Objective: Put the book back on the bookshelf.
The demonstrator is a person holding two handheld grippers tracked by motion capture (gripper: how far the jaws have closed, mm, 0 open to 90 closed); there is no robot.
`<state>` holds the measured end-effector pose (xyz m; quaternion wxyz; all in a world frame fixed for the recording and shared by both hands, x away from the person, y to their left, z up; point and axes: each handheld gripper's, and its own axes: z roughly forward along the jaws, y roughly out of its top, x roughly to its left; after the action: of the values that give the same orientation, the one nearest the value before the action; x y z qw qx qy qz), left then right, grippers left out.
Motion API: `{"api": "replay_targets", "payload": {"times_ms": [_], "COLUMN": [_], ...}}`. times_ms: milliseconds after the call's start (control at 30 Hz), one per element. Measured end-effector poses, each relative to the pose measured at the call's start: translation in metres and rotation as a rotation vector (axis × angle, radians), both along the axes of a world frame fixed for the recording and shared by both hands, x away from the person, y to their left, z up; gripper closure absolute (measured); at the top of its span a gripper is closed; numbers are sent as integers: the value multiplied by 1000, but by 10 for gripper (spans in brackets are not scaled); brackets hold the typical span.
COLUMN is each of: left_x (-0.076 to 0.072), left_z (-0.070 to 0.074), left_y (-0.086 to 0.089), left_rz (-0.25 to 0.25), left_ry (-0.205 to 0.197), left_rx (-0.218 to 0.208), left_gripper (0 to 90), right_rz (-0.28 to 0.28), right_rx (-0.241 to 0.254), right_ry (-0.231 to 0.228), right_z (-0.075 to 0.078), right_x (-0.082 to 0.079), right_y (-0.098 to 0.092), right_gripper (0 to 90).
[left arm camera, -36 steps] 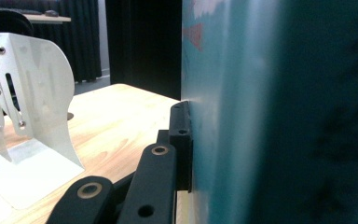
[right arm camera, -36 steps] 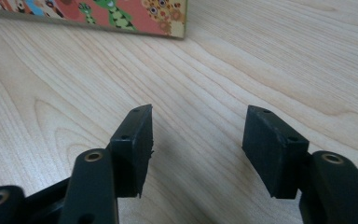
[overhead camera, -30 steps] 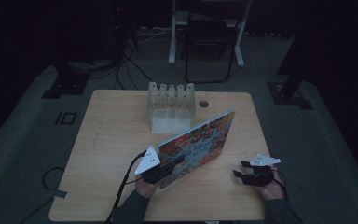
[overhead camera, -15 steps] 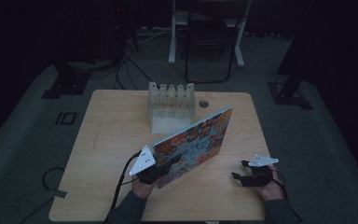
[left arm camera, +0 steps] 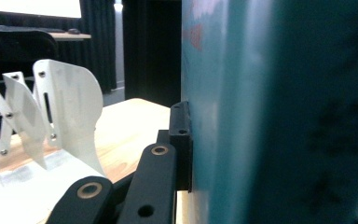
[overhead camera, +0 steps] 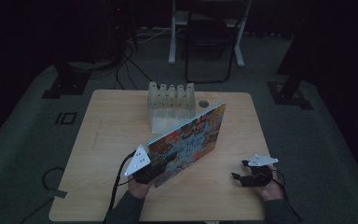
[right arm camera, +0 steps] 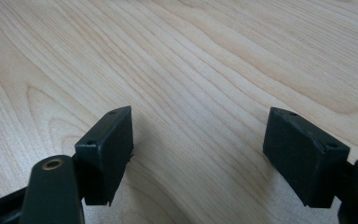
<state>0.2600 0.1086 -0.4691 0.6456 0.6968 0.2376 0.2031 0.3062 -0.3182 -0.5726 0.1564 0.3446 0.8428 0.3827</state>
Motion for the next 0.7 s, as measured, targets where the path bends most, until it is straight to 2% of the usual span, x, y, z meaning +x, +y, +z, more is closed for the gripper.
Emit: {"api": "replay_targets", "payload": {"times_ms": [367,700], "left_x": [0,2], "left_z": [2,3], "left_y": [7,12], "left_rz": [27,60], "left_ry": [-1,2], "left_rx": [-9,2], "left_gripper": [813,813], "right_rz": [3,4], "right_rx": [-1,-1], "right_ry": [1,1], "right_z": [0,0], "right_x": [0,0], "right_y": [0,0], "right_gripper": [230,228]}}
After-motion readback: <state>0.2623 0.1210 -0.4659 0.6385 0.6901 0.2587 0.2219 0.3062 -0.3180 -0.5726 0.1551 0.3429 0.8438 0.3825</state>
